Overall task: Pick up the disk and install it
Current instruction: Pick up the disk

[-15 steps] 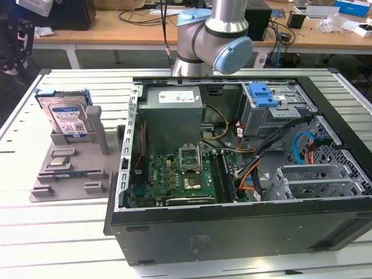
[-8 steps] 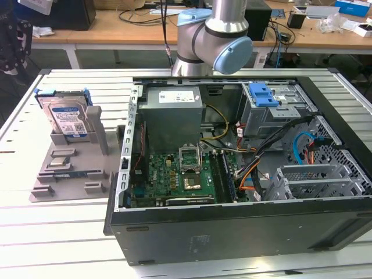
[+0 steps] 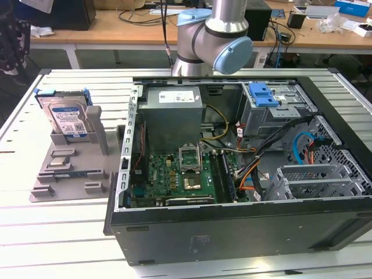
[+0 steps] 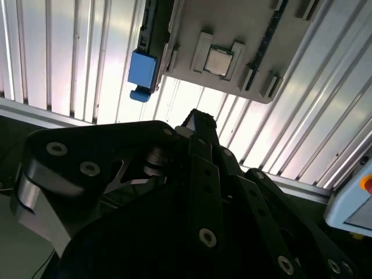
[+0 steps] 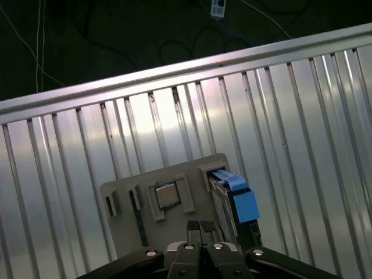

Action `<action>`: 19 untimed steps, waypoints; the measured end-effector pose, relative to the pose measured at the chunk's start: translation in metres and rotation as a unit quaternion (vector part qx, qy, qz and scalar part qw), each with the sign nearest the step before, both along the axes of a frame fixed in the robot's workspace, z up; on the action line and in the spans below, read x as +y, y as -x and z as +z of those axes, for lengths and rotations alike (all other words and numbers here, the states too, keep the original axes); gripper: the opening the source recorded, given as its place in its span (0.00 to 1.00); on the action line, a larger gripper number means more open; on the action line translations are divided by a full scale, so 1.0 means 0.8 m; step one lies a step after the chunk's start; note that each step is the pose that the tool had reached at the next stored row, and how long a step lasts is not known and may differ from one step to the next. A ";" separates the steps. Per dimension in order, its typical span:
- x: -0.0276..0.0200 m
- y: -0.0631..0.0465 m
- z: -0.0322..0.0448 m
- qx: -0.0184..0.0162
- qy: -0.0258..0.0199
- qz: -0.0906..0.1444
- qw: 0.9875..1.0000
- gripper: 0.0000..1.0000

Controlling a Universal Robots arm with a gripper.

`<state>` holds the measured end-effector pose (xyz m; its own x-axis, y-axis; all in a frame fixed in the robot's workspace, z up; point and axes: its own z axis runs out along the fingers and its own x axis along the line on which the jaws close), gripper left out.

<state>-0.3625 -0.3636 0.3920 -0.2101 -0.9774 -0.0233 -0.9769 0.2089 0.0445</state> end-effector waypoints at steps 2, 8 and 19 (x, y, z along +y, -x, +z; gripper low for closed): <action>0.0000 0.000 0.0000 0.000 0.000 0.010 1.000 0.11; 0.0000 0.000 0.0000 0.000 0.000 0.043 0.999 0.11; 0.0000 0.000 0.0000 0.000 0.000 0.108 0.994 0.11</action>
<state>-0.3625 -0.3636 0.3920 0.0056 -0.9997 -0.0233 -0.9990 -0.0067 0.0445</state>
